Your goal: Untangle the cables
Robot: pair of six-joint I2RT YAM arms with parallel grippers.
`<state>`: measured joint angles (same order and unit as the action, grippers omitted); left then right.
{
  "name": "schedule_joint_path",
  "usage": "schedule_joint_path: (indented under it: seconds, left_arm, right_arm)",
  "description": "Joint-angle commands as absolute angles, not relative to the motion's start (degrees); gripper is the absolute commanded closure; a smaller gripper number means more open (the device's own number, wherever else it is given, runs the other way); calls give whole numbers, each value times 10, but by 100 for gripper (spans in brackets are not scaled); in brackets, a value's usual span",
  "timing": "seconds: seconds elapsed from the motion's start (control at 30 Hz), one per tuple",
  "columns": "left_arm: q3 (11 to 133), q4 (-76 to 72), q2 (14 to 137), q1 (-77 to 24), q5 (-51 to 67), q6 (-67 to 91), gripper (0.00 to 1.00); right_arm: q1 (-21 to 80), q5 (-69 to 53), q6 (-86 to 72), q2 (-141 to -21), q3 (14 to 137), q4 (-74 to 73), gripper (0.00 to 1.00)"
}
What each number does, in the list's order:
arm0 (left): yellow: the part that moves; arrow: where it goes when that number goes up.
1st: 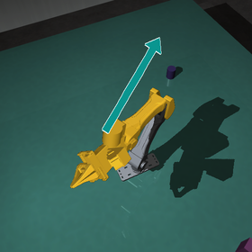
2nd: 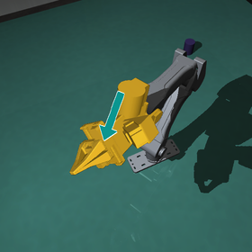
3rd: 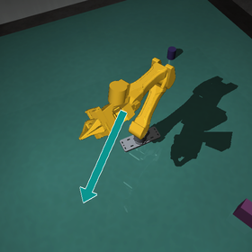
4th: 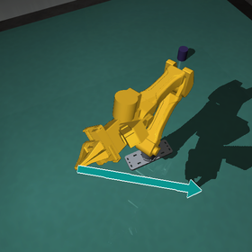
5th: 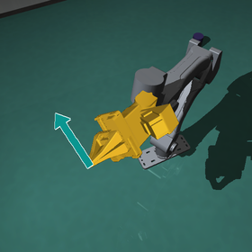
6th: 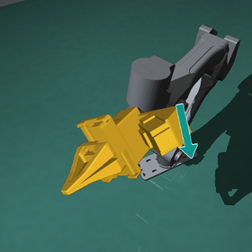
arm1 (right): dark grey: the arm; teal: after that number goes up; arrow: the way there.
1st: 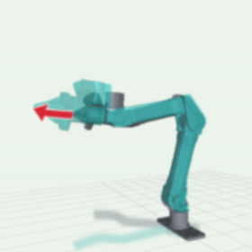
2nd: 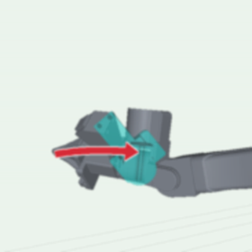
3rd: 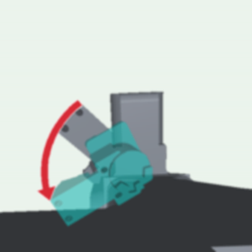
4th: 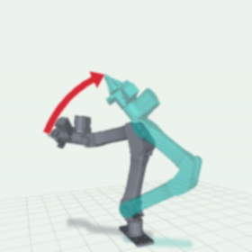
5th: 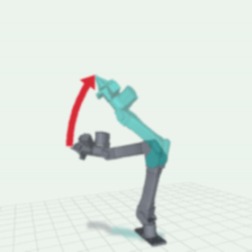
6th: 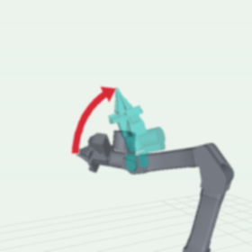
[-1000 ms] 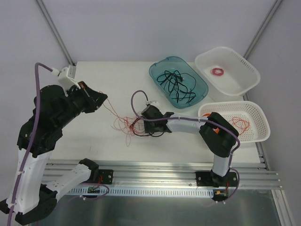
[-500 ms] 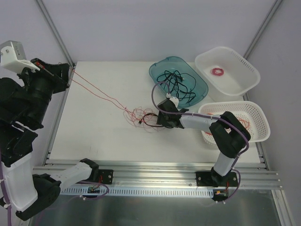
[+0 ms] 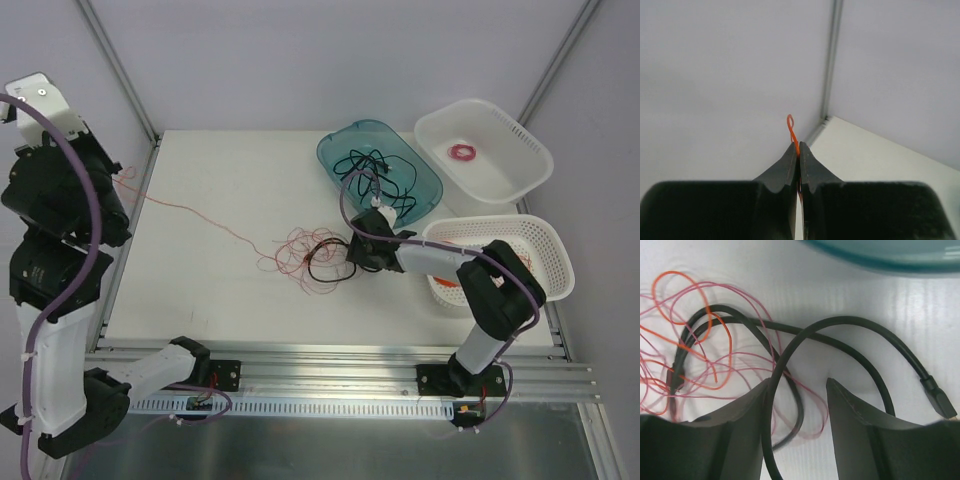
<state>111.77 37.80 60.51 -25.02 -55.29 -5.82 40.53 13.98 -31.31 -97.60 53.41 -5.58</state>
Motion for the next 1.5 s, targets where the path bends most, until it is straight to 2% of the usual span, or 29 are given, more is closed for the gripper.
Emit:
schedule_joint_path:
  seconds: [0.0,0.17,0.3,0.4,0.63,0.83,0.97,1.07,1.2,1.3,1.33,1.43,1.47]
  left_arm:
    - [1024,198,579,-231,-673,-232,100]
    - [931,212,555,-226,-643,-173,100]
    - [892,266,531,-226,-568,-80,100]
    - [849,285,519,-226,-510,-36,100]
    - [736,311,507,-225,-285,102,100]
    - [652,311,544,-215,-260,144,100]
    - [593,312,577,-159,-251,179,100]
    - [557,311,598,-98,-233,210,94]
    - [526,314,617,-7,-193,223,92]
    - [512,314,618,33,-151,227,76]
    - [510,314,616,34,-129,228,62]
    - [506,315,600,34,-84,230,41]
    - [505,318,588,34,-57,241,27]
  right_arm:
    - [385,140,-316,-967,490,-132,49]
    - [382,140,-288,-924,483,-143,47]
    - [398,149,-248,-897,513,-175,43]
    - [418,146,-204,-877,530,-186,38]
    - [468,136,-118,-812,583,-214,23]
    - [493,93,-81,-766,583,-208,16]
    - [497,93,-76,-751,568,-204,14]
    - [497,102,-83,-751,552,-202,14]
    - [498,102,-91,-750,540,-198,13]
    - [498,103,-93,-750,535,-194,13]
    - [498,104,-94,-749,535,-195,13]
    - [497,112,-98,-748,535,-194,12]
    - [497,116,-98,-747,534,-192,12]
